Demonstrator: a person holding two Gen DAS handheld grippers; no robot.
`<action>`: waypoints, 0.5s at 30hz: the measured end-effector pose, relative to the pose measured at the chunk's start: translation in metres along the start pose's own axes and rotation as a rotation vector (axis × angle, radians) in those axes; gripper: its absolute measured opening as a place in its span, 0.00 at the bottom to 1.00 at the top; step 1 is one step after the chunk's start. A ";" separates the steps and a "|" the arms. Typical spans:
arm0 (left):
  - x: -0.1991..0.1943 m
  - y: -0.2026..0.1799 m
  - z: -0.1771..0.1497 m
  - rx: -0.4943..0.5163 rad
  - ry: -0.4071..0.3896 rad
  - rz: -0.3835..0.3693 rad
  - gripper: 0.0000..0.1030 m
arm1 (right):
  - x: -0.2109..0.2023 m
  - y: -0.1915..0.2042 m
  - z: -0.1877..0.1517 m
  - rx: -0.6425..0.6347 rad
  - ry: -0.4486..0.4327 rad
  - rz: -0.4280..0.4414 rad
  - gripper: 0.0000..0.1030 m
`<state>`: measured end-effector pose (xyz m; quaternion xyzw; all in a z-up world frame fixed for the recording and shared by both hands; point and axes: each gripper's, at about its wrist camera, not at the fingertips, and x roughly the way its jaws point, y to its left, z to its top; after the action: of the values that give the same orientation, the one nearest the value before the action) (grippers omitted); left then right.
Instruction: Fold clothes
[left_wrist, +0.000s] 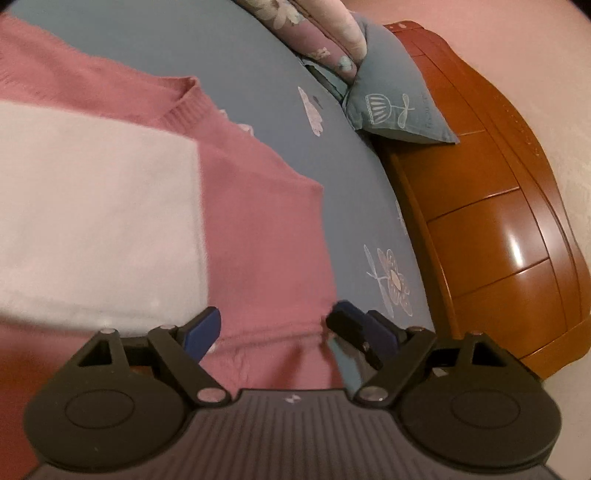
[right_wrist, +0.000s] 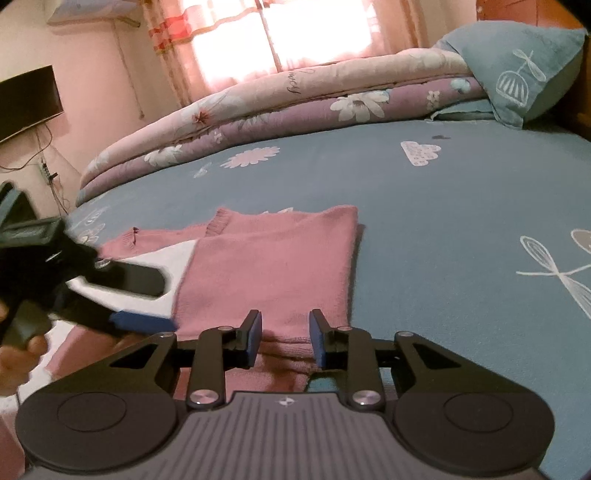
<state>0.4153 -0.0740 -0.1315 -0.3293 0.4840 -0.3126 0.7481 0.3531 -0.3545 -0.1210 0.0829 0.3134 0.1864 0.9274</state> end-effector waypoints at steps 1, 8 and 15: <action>-0.002 0.000 0.002 -0.011 0.016 0.004 0.82 | 0.000 0.000 0.000 0.001 0.000 -0.002 0.32; -0.002 -0.018 0.042 0.037 -0.123 -0.028 0.83 | -0.001 0.004 -0.001 -0.010 0.001 -0.012 0.35; -0.007 0.017 0.038 -0.050 -0.150 0.023 0.83 | -0.001 0.001 -0.001 -0.008 0.000 -0.007 0.35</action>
<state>0.4510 -0.0511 -0.1294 -0.3648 0.4379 -0.2665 0.7773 0.3521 -0.3538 -0.1208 0.0780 0.3130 0.1846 0.9283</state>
